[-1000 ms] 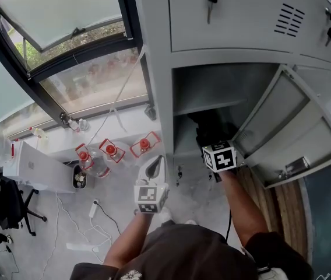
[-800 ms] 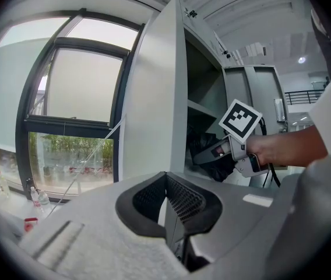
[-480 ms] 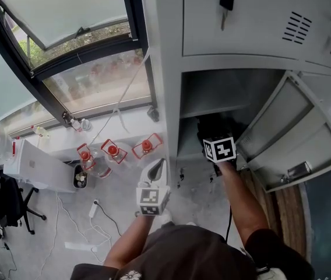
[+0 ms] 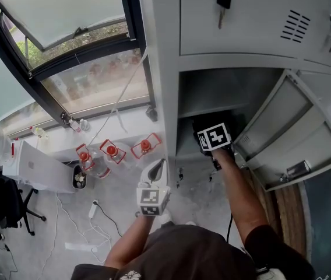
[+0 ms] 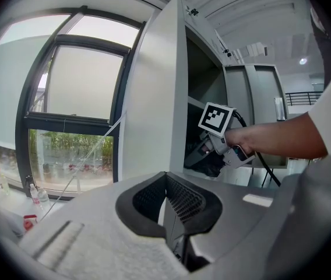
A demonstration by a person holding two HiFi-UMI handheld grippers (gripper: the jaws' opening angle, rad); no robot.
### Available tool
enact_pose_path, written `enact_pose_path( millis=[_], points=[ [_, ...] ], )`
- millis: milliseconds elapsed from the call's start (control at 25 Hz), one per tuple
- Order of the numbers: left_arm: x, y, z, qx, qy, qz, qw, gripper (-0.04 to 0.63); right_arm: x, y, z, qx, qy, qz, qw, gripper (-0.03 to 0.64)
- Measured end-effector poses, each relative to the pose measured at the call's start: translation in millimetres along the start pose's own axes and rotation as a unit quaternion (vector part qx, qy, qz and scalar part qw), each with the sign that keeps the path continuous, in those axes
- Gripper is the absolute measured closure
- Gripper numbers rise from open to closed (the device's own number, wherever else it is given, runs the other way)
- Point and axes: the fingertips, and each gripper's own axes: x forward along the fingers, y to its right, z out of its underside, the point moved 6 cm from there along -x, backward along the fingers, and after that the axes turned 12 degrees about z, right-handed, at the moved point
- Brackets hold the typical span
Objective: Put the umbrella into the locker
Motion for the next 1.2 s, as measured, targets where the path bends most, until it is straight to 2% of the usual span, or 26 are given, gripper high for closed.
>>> enact_pose_path(
  millis=[240, 520, 840, 1200],
  points=[
    [2.9, -2.2, 1.1, 0.004, 0.002, 0.001, 1.0, 0.591, 8.5, 0.8, -2.4, 0.0, -0.021, 0.003, 1.0, 0.357],
    [1.8, 0.8, -1.2, 0.004, -0.001, 0.005, 1.0, 0.591, 10.3, -0.6, -2.6, -0.005, -0.01, 0.011, 1.0, 0.328],
    [-1.8, -1.4, 0.3, 0.001, -0.004, 0.003, 1.0, 0.591, 0.0, 1.9, -8.4, 0.006, 0.036, 0.008, 0.999, 0.262],
    [-5.1, -0.9, 1.1, 0.004, -0.006, 0.001, 1.0, 0.592, -39.4, 3.1, -16.2, 0.029, 0.133, 0.012, 0.991, 0.262]
  ],
)
